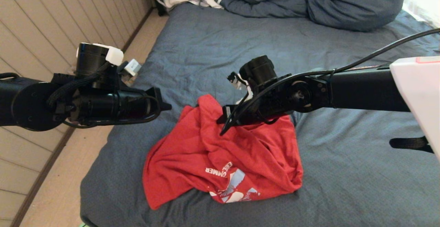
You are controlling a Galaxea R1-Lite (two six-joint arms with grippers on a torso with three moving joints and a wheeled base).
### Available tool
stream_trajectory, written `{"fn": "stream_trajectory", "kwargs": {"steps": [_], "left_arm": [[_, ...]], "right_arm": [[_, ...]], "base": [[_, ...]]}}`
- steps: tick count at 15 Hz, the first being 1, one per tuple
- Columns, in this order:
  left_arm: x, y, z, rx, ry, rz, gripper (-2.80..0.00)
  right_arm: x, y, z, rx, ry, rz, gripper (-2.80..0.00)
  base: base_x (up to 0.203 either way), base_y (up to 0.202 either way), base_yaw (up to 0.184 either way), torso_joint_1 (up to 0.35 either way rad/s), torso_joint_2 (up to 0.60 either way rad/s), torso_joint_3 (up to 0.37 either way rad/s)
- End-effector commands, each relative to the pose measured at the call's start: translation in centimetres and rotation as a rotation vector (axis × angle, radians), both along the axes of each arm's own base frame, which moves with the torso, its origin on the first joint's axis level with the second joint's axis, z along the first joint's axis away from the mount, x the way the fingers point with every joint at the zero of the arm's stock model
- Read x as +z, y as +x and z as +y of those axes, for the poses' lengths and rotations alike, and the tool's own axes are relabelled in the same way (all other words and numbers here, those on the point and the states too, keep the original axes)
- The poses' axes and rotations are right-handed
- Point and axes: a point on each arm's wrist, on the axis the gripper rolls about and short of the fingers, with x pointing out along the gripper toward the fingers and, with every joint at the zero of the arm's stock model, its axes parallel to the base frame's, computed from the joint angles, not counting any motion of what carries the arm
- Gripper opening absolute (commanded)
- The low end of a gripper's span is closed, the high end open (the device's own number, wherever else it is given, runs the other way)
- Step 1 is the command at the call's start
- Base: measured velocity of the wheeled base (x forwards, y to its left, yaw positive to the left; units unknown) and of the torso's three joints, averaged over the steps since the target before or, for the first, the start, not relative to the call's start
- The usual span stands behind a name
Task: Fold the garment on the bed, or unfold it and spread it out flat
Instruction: Unford the red T-shirt
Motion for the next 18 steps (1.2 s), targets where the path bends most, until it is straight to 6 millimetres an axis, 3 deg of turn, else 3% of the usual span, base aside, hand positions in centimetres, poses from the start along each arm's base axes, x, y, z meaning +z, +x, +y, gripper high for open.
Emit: {"fn": "stream_trajectory", "kwargs": {"steps": [1,5,8,15,18], "left_arm": [[-0.1,0.0,0.0,0.0,-0.002,0.004,-2.8],[-0.2,-0.1,0.0,-0.002,0.0,0.006,-2.8],[0.2,-0.3,0.1,-0.003,-0.006,-0.004,-2.8],[1.7,-2.2,-0.1,-0.03,-0.026,-0.044,-2.8],[2.0,-2.8,-0.5,-0.045,-0.027,-0.053,-2.8]], "right_arm": [[0.2,-0.2,0.0,0.002,0.002,0.002,-2.8],[2.1,-1.8,-0.2,-0.001,0.009,-0.038,-2.8],[3.5,-4.4,-1.0,0.022,0.02,-0.044,-2.8],[4.9,-17.3,-6.6,0.142,0.041,0.012,-2.8],[2.6,-21.4,-10.2,0.161,-0.001,0.077,-2.8]], "base": [[0.0,0.0,0.0,0.0,0.0,0.0],[0.0,0.0,0.0,0.0,0.0,0.0],[0.0,0.0,0.0,0.0,0.0,0.0],[0.0,0.0,0.0,0.0,0.0,0.0],[0.0,0.0,0.0,0.0,0.0,0.0]]}}
